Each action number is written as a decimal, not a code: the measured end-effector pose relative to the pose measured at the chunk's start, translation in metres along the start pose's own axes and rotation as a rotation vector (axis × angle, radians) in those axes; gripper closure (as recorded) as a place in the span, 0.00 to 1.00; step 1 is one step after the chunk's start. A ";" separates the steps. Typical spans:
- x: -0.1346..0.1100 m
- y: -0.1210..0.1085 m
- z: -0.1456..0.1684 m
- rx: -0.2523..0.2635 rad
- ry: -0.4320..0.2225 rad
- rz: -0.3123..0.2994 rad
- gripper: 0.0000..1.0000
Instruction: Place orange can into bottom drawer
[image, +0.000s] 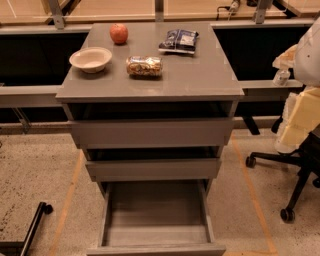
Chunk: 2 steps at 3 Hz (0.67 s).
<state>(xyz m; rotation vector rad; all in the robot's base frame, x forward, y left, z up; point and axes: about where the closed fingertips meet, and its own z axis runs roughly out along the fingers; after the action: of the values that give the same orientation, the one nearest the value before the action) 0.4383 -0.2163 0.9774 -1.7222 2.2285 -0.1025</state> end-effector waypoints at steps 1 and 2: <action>0.000 0.000 0.000 0.000 0.000 0.000 0.00; -0.023 -0.022 0.006 0.022 -0.076 -0.031 0.00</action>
Offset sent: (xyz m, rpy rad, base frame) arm 0.0727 0.0436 0.0104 0.1576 -0.1101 0.1218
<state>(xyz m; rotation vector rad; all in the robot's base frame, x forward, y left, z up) 0.4651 -0.1999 0.9820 -1.7209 2.1389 -0.0671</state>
